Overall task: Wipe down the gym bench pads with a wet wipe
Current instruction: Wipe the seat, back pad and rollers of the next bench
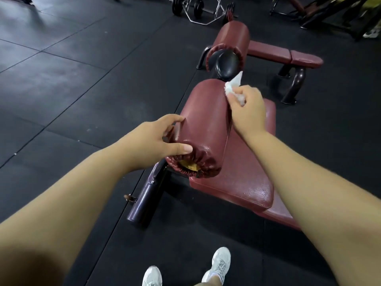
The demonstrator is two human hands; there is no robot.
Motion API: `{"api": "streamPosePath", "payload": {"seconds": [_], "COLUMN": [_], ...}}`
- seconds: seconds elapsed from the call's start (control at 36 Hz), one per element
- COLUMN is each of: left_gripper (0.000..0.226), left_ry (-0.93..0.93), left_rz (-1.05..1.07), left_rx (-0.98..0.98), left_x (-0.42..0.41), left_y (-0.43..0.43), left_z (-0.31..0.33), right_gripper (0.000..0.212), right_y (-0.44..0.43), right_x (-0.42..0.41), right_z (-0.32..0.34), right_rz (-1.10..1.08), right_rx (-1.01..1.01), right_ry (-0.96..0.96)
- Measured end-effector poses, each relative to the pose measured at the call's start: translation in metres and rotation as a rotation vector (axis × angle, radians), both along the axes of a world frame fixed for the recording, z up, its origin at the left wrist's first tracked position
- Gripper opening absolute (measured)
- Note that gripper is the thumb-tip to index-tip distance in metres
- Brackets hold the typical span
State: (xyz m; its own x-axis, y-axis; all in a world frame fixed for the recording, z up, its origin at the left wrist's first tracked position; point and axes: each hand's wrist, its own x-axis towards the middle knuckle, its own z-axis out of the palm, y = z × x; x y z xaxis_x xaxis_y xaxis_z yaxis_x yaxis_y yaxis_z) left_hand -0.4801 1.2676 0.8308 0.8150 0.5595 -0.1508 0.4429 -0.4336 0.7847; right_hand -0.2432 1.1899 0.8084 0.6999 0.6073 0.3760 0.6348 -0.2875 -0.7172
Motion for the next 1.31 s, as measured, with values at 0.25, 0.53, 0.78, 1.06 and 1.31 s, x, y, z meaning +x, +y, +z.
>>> {"api": "streamPosePath", "payload": {"seconds": [0.25,0.53,0.78,1.06,1.31], "left_gripper": [0.082,0.072,0.051,0.052,0.053], "left_ry": [0.024,0.128,0.368,0.601,0.754], "left_rz": [-0.064,-0.112,-0.049,0.052,0.034], "left_rx": [0.118,0.148,0.320,0.444,0.546], "left_x": [0.001,-0.001,-0.015,-0.074,-0.143], "left_y": [-0.003,0.004,0.027,0.073,0.151], "left_z": [0.002,0.034,0.061,0.075,0.073], "right_gripper": [0.006,0.020,0.019,0.015,0.024], "right_y": [-0.091,-0.024,0.019,0.082,0.147], "right_x": [-0.079,-0.023,-0.017,-0.060,-0.128], "right_z": [-0.008,0.045,0.114,0.133,0.124], "right_rz": [0.338,0.069,0.393,0.580,0.589], "right_rx": [0.071,-0.317,-0.575,-0.831,-0.948], "right_ry": [-0.086,-0.085,-0.319,-0.417,-0.464]}}
